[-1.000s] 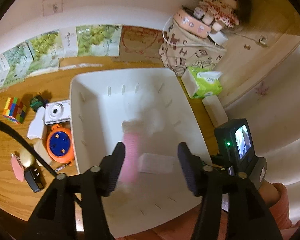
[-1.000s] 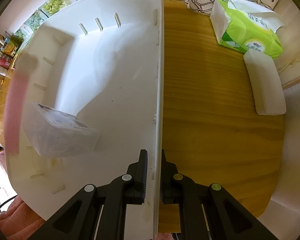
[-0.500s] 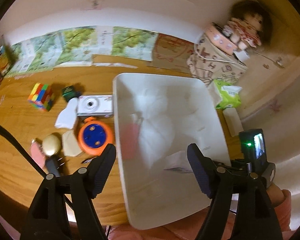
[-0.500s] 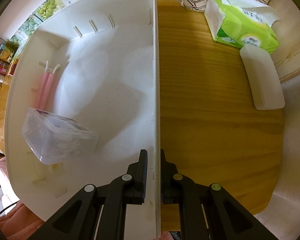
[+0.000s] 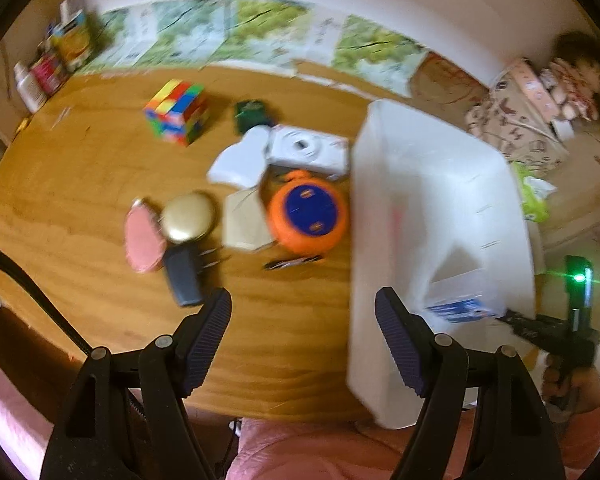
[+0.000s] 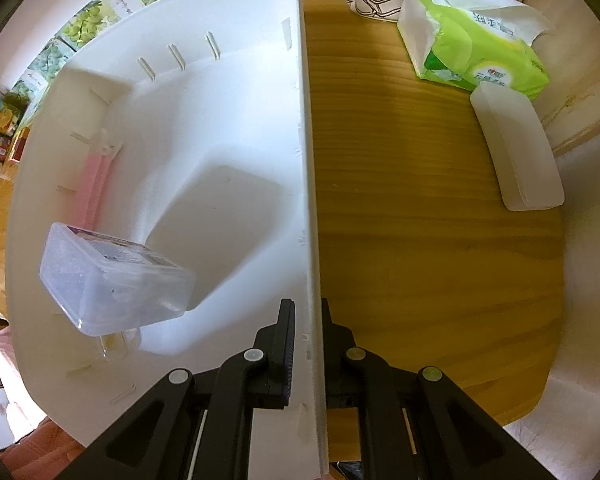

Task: Organize rigid objects
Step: 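Withdraw the left tool from the tray toward the table items, then lower the open left tool around the black plug adapter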

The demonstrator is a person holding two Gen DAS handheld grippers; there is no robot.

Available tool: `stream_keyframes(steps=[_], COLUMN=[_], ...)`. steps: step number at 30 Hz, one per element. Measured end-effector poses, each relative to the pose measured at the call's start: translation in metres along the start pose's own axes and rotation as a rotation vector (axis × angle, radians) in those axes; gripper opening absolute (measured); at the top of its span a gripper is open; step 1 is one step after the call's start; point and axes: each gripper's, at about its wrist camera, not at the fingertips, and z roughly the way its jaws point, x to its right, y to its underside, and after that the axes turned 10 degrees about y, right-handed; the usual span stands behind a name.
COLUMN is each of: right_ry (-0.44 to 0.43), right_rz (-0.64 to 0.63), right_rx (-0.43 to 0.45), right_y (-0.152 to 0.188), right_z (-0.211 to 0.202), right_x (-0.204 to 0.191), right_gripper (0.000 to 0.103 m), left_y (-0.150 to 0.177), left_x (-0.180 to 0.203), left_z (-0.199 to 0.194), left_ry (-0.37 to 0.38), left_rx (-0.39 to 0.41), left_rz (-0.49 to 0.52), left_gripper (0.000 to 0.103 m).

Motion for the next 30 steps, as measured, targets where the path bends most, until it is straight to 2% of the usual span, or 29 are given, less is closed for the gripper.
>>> stream_keyframes(steps=[5, 15, 21, 30], right_ry=[0.021, 0.032, 0.030, 0.050], right_rz=[0.009, 0.056, 0.075, 0.089], right_rx=[0.000, -0.021, -0.032, -0.056], right_y=[-0.001, -0.004, -0.007, -0.011], right_z=[-0.004, -0.008, -0.004, 0.001], right_x=[-0.008, -0.005, -0.001, 0.000], right_gripper=[0.010, 0.010, 0.010, 0.010], left_y=[0.012, 0.012, 0.007, -0.006], left_x=[-0.035, -0.085, -0.103, -0.108], left_z=[0.001, 0.004, 0.015, 0.047], left_ry=[-0.039, -0.100, -0.107, -0.056], left_rx=[-0.024, -0.071, -0.120, -0.210], left_rz=[-0.073, -0.144, -0.170, -0.191], left_gripper=[0.077, 0.078, 0.078, 0.078])
